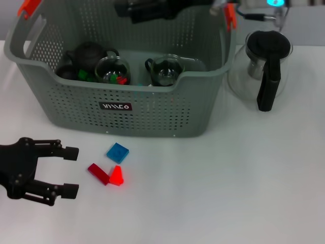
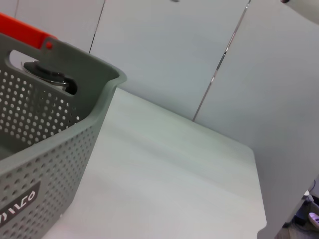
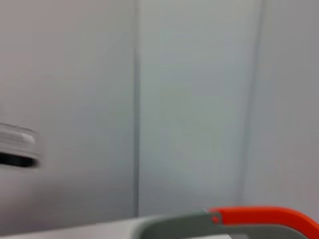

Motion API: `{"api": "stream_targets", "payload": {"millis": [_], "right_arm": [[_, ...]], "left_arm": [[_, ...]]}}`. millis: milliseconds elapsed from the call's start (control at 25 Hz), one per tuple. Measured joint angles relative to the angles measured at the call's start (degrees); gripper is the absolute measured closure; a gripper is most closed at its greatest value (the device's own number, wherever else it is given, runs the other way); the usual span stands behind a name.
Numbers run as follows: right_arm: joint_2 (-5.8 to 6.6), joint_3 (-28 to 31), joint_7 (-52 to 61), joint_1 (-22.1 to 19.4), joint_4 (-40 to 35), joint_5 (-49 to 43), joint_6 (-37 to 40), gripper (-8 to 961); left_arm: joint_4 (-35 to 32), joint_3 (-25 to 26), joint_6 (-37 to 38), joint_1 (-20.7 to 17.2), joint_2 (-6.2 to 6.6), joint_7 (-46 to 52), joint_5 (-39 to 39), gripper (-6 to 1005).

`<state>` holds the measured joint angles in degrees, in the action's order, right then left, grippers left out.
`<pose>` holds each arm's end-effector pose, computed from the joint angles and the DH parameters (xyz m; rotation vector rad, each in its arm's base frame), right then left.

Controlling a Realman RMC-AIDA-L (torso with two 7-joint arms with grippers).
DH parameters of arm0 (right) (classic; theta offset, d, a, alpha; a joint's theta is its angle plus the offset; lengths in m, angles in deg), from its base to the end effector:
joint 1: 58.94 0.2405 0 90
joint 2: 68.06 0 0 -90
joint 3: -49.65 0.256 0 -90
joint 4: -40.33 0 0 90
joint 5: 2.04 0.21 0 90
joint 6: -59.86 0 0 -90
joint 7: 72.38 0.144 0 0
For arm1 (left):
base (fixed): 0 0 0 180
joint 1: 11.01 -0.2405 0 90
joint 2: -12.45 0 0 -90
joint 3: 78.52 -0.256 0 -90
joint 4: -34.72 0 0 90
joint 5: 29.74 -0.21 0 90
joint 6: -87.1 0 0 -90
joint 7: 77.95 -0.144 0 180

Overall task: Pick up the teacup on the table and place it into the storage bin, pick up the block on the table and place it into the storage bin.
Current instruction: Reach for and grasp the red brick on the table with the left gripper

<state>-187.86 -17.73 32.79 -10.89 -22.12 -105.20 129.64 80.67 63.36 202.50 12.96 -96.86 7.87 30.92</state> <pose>0.0353 0.4134 0.0067 -2.7523 0.1319 0.7040 -0.2909 0.2690 0.0868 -2.9935 -0.6786 -0.6151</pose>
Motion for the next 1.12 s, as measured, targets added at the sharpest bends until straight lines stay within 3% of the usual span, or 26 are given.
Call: {"api": "stream_targets", "payload": {"millis": [240, 560, 760, 1120], "right_arm": [[0.21, 2.76, 0.09, -8.63, -6.59, 2.39, 16.31, 6], [0.23, 5.13, 0.35, -12.77, -4.9, 2.45, 24.72, 6], [0.54, 5.43, 0.35, -13.11, -3.44, -0.27, 29.29, 6], [1.49, 7.05, 3.41, -12.18, -1.66, -7.57, 29.84, 6]], "left_arm": [[2.9, -0.38, -0.21, 0.61, -0.06, 0.91, -0.11, 95], [5.27, -0.16, -4.65, 1.38, -0.6, 5.24, -0.11, 95], [7.77, -0.59, -4.58, 1.59, -1.15, 9.43, -0.9, 96], [12.13, -0.8, -4.94, 6.32, -5.56, 12.4, -17.13, 96]]}}
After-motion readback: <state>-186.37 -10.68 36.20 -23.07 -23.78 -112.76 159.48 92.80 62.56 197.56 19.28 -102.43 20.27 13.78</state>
